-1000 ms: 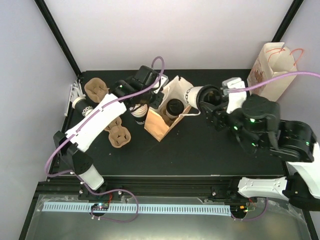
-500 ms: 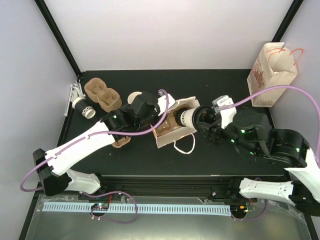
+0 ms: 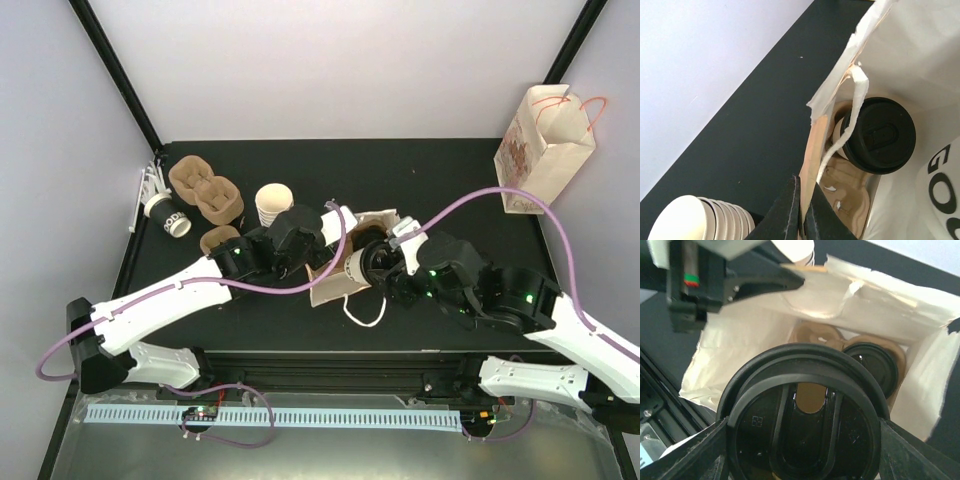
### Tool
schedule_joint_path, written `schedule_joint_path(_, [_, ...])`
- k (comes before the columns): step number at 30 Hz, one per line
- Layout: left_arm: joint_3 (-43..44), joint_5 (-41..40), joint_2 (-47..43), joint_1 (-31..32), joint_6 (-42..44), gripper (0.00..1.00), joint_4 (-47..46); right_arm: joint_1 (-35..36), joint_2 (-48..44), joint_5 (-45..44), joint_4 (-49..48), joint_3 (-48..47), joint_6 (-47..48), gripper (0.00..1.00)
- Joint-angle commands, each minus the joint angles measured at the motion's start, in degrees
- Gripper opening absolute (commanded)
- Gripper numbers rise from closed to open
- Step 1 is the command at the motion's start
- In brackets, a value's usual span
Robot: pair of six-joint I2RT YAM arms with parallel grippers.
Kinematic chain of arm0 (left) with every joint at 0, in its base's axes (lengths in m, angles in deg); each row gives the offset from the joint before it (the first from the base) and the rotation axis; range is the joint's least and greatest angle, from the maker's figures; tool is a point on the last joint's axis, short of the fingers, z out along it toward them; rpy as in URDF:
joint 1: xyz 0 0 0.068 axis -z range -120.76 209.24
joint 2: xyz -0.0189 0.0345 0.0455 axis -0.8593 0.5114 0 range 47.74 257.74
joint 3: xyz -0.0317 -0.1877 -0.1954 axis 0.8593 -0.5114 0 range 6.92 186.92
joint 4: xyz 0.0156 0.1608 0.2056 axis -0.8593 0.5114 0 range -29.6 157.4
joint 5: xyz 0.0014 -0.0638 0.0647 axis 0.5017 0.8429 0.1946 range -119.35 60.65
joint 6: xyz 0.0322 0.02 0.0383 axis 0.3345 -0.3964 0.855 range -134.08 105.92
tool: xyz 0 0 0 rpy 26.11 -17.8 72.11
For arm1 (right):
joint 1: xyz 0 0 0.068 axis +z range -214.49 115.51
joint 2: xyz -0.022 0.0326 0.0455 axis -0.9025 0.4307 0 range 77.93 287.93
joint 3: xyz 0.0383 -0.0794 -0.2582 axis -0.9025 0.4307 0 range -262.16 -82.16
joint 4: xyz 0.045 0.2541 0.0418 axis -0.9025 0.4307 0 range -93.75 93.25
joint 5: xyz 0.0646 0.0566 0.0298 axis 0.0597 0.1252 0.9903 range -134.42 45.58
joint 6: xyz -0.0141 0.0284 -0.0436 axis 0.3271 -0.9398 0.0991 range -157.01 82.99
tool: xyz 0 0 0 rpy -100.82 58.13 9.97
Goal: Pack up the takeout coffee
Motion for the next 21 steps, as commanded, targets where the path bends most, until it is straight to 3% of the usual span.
schedule_joint_path(1, [0.12,-2.45,-1.88,1.01,-1.24,0.02,-3.61,0.28,-0.89,0.11,-5.33,3.07,0.09,0.55])
schedule_joint_path(21, [-3.08,-6.13,-3.27,4.76,-2.47,0.02,-4.20,0.95,-0.73,4.88,-6.20,12.12,-4.47,0.54])
